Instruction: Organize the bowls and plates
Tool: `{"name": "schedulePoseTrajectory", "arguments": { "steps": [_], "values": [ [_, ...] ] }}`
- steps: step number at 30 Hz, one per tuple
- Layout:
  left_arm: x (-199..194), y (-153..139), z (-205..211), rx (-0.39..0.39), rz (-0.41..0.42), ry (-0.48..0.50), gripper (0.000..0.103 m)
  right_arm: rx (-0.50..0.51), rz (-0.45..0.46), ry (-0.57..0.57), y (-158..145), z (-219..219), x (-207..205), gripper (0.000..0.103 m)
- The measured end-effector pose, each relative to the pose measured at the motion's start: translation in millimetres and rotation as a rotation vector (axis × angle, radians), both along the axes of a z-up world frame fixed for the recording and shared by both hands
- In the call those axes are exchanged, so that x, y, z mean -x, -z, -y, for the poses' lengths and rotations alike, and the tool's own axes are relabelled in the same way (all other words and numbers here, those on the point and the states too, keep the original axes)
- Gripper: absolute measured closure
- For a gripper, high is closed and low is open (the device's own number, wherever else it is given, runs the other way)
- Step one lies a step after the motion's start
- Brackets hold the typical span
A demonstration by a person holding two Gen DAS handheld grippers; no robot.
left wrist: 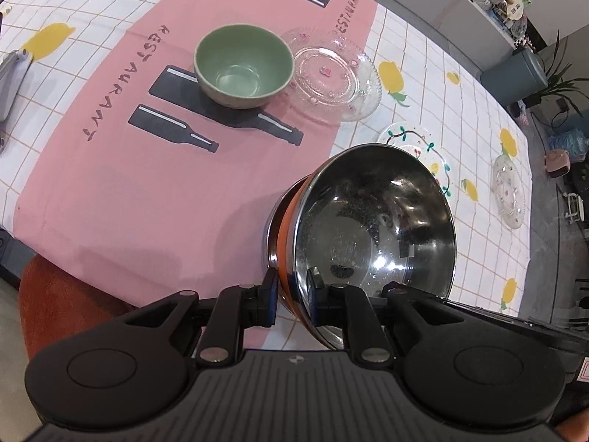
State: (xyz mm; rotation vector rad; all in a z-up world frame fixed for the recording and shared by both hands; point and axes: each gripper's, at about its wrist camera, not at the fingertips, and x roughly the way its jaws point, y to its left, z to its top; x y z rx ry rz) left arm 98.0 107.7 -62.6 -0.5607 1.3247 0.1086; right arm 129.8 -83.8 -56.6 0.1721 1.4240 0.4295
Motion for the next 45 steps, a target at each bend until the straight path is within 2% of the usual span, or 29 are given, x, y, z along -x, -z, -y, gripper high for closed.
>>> {"name": "schedulePoseTrajectory", "arguments": {
  "steps": [11, 22, 27, 30, 37, 40, 45],
  "values": [
    [-9.3, 10.2, 7.5, -0.027, -0.023, 0.028, 0.087, 0.033, -0.008, 0.001, 9.2, -1.5, -7.8, 0.091],
    [-14.7, 13.3, 15.8, -0.076, -0.03, 0.088, 0.088, 0.089, 0.033, -0.032, 5.8, -10.2, -10.5, 0.091],
    [-20.0, 9.8, 19.7, -0.12, -0.043, 0.139, 0.085, 0.147, 0.062, -0.069, 3.6, -20.4, -10.0, 0.092],
    [-22.8, 11.2, 12.9, -0.114, -0.056, 0.146, 0.082, 0.164, 0.063, -0.067, 3.8, -21.9, -13.2, 0.09],
    [-21.9, 4.1, -4.0, -0.097, 0.002, 0.12, 0.079, 0.173, 0.055, -0.055, 5.7, -21.9, -18.5, 0.091],
    [-19.1, 3.0, -5.3, -0.117, 0.037, 0.125, 0.071, 0.158, 0.04, -0.057, 6.0, -21.8, -19.8, 0.086],
    [-13.9, 1.8, -8.0, -0.092, 0.08, 0.127, 0.071, 0.145, 0.066, -0.062, -1.4, -17.8, -20.2, 0.085]
  ]
}}
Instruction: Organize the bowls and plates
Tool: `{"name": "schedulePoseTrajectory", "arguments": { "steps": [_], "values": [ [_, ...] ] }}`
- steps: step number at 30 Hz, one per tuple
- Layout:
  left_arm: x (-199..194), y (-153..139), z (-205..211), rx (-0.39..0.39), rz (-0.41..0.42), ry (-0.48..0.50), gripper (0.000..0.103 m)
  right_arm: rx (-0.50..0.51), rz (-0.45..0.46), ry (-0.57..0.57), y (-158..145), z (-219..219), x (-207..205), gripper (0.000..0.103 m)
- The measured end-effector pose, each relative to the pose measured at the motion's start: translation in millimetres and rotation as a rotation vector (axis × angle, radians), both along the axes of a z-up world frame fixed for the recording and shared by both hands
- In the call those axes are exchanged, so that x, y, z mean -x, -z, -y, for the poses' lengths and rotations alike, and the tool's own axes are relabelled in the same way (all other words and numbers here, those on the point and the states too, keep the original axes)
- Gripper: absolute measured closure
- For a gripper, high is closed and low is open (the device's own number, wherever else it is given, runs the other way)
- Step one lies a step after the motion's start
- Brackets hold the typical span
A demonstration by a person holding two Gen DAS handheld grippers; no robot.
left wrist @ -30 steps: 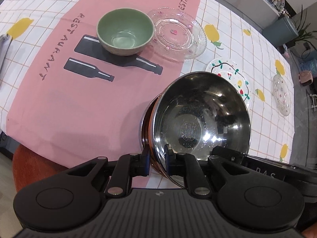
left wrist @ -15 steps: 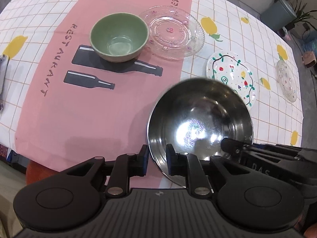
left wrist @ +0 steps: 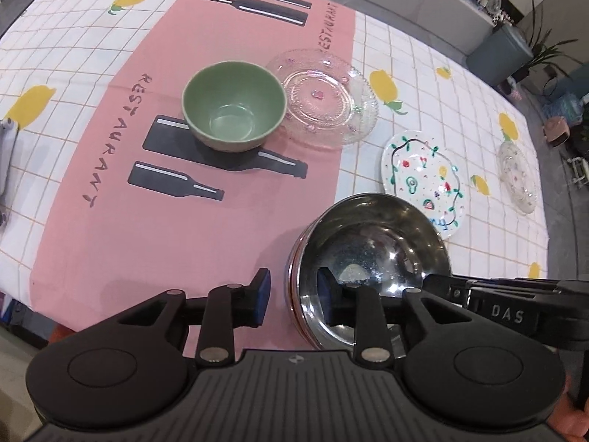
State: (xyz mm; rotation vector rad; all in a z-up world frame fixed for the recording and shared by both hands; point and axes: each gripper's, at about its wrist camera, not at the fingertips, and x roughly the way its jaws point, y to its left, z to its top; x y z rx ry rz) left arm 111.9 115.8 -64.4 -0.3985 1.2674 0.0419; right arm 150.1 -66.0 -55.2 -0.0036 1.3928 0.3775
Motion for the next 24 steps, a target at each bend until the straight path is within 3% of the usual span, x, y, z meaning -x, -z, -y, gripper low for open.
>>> {"name": "schedulePoseTrajectory", "arguments": {
  "steps": [4, 9, 10, 18, 21, 24],
  "values": [
    [2.4, -4.9, 2.4, -0.033, 0.041, 0.005, 0.071, -0.01, 0.035, 0.006, -7.9, 6.3, 0.1, 0.085],
    [12.6, -27.6, 17.2, -0.166, 0.176, 0.068, 0.071, -0.072, 0.075, 0.032, -15.8, 18.0, 4.0, 0.085],
    [15.2, -32.4, 19.5, -0.18, 0.202, 0.075, 0.071, -0.083, 0.097, 0.035, -18.8, 19.9, 6.1, 0.078],
    [32.1, -53.2, 30.5, -0.273, 0.392, 0.114, 0.069, -0.101, 0.329, 0.01, -39.9, 27.4, 24.7, 0.075],
    [31.7, -56.0, 27.9, -0.275, 0.428, 0.129, 0.069, -0.101, 0.371, 0.011, -42.6, 27.2, 26.4, 0.075],
    [29.3, -58.0, 21.3, -0.287, 0.445, 0.117, 0.069, -0.136, 0.354, 0.026, -42.7, 25.3, 21.0, 0.075]
  ]
}}
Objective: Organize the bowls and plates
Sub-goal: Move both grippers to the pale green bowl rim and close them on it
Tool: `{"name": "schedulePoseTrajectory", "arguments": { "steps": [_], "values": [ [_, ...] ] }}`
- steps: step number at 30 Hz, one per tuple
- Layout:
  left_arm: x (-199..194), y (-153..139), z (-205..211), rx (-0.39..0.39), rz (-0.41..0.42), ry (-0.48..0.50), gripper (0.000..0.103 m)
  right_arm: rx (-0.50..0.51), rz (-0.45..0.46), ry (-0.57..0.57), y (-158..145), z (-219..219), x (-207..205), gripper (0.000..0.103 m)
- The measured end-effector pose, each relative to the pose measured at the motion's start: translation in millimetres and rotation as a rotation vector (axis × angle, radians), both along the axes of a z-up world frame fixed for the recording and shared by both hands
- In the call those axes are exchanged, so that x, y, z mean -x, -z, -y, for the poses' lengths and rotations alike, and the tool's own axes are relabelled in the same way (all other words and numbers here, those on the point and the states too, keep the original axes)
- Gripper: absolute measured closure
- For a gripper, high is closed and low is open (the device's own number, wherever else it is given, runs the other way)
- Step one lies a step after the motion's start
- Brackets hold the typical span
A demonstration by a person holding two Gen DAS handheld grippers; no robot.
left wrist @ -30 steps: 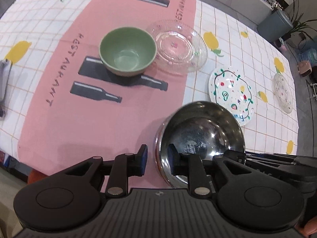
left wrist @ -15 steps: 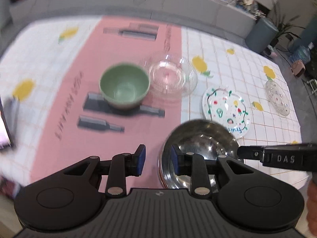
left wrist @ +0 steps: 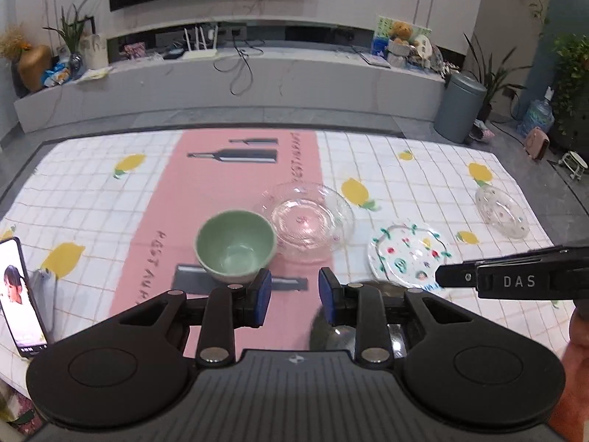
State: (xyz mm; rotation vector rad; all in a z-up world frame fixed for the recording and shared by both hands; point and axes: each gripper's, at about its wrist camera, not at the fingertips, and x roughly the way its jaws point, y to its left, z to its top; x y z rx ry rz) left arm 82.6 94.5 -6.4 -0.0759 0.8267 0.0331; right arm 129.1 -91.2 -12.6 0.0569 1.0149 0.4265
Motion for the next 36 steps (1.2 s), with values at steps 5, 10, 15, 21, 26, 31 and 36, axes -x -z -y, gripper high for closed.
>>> {"name": "schedulePoseTrajectory", "arguments": {
  "steps": [5, 10, 15, 21, 26, 31, 36],
  "values": [
    [-10.6, -1.9, -16.7, -0.023, 0.024, -0.036, 0.069, -0.097, -0.056, 0.008, 2.8, -11.6, -16.1, 0.068],
    [-21.1, -1.9, -35.4, -0.066, 0.043, -0.047, 0.068, -0.138, -0.143, 0.015, 10.6, -33.0, -44.6, 0.059],
    [-36.3, 4.3, -64.0, -0.014, 0.02, -0.063, 0.066, -0.131, -0.221, -0.006, 19.8, -66.9, -66.9, 0.056],
    [-60.2, 21.6, -107.7, 0.108, -0.06, -0.095, 0.057, -0.091, -0.246, -0.028, 25.4, -106.6, -88.9, 0.054],
    [-79.5, 44.6, -126.1, 0.17, -0.145, -0.111, 0.051, -0.041, -0.268, -0.043, 37.2, -136.5, -106.8, 0.055],
    [-95.7, 71.6, -135.4, 0.204, -0.201, -0.133, 0.051, -0.005, -0.312, -0.014, 54.6, -154.9, -125.2, 0.055],
    [-107.7, 94.7, -145.5, 0.28, -0.253, -0.146, 0.051, 0.034, -0.334, 0.003, 70.5, -164.3, -135.9, 0.058]
  ]
}}
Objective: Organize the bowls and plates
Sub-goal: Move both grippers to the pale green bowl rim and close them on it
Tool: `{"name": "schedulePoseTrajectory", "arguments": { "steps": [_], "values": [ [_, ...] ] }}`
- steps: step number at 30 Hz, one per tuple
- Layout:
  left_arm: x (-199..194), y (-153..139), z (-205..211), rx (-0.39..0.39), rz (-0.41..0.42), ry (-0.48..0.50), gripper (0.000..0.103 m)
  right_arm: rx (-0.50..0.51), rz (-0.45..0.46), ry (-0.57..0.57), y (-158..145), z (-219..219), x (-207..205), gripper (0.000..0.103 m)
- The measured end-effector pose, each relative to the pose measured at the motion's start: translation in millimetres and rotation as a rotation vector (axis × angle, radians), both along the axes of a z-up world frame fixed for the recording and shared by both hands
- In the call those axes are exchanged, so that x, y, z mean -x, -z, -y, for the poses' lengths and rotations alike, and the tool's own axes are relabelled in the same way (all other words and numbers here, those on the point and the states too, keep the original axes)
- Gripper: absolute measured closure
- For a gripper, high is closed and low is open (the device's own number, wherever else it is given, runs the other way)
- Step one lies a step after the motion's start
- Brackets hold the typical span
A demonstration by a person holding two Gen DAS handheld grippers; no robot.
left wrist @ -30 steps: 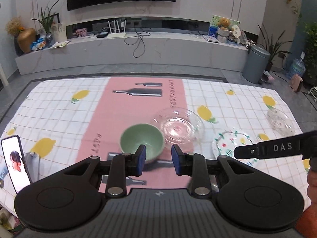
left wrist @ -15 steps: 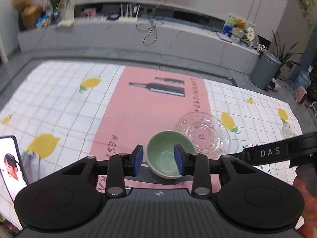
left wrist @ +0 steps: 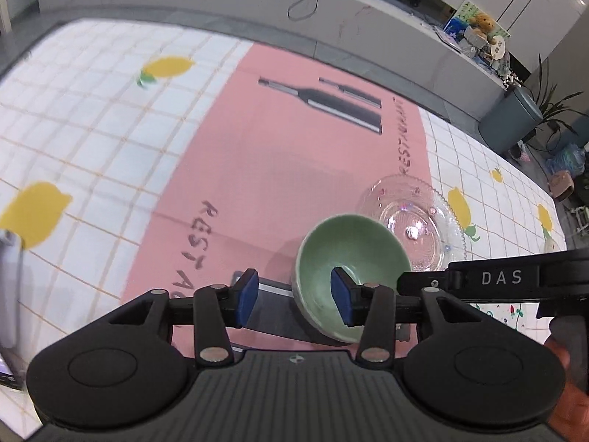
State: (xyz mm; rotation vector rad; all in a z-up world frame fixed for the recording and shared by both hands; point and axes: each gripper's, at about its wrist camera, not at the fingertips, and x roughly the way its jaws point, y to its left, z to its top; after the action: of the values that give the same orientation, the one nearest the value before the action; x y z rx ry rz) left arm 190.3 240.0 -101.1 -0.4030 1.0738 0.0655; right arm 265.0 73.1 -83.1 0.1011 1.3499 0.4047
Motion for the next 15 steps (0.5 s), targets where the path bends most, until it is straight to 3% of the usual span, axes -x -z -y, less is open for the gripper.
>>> {"name": "schedulePoseTrajectory", "arguments": {
  "steps": [9, 15],
  "values": [
    [-11.6, 25.0, -0.8, 0.061, -0.063, -0.018, 0.052, 0.014, -0.057, 0.008, 24.2, -12.4, -8.9, 0.07],
    [-17.3, 36.6, 0.7, 0.094, -0.098, -0.032, 0.062, 0.009, -0.064, -0.003, 29.1, -19.3, -9.5, 0.081]
  ]
}}
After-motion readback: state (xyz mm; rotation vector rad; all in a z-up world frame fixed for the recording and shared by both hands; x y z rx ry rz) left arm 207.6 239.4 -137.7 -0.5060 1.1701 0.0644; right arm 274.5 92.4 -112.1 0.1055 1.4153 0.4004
